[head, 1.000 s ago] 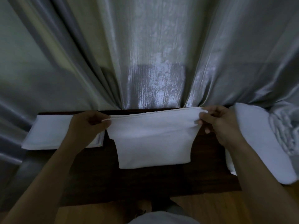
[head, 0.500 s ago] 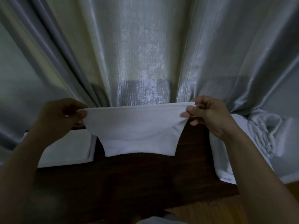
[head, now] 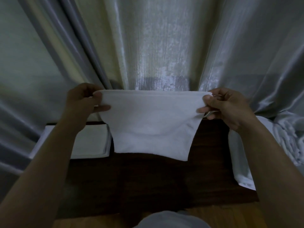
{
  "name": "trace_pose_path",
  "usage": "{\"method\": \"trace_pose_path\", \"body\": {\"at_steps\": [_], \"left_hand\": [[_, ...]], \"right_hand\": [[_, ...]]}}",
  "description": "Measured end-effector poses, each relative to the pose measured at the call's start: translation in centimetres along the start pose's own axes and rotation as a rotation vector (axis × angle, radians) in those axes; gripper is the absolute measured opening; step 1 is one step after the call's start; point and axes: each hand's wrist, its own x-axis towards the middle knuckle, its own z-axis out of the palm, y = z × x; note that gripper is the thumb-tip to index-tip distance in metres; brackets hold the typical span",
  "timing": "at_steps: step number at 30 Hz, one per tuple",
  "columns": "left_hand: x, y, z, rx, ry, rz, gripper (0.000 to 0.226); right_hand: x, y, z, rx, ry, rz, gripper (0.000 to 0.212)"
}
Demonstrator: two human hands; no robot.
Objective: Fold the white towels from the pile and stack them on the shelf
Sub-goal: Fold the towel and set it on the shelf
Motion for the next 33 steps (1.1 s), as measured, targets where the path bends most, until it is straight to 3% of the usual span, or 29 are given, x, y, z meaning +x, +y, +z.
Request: {"method": "trace_pose_path", "body": {"at_steps": [2,6,8,11,14,18,23,26,33], "left_hand": [[0.2,-0.2,-0.6,0.027,-0.046,-0.064,0.013],[0.5,-0.4,-2.8,-0.047,-0.293,-0.251,0.01],[0.7,-0.9,-2.9,0.035,-0.273,-0.239,0.01],[1.1,-1.6,-2.2,0.078,-0.215,-0.215,0.007],[1.2,-1.8,-1.4,0.068,-0.127,-0.201,0.013],[1.3,-1.4,-0.5,0.045,-0.085,-0.133,0.007],[1.8,-0.7,-0.4,0.058,0.013,0.0,0.013],[2.2,-0.4,-0.8,0.188,0.012,0.058,0.013],[3.7,-1.7,-1.1,0.64,-0.106,0.131,0.006]], "right_hand": [[0.4,-0.1,-0.2,0.032,-0.055,0.041,0.028],[0.9,-0.3,-0.9,0.015,-0.123,0.077,0.05],[1.4,-0.2,-0.8,-0.024,-0.089,0.06,0.047],[1.9,0.0,-0.2,-0.032,-0.076,0.045,0.016],[2.3,0.3,0.4,-0.049,-0.044,0.045,0.003],[2.5,0.5,1.3,-0.035,-0.026,0.035,0.022],[2.8,0.2,1.5,0.021,0.034,-0.033,0.018],[2.7,0.0,1.3,0.058,0.014,-0.041,0.023],[3.6,1.2,0.7,-0.012,-0.027,0.101,0.006]]}}
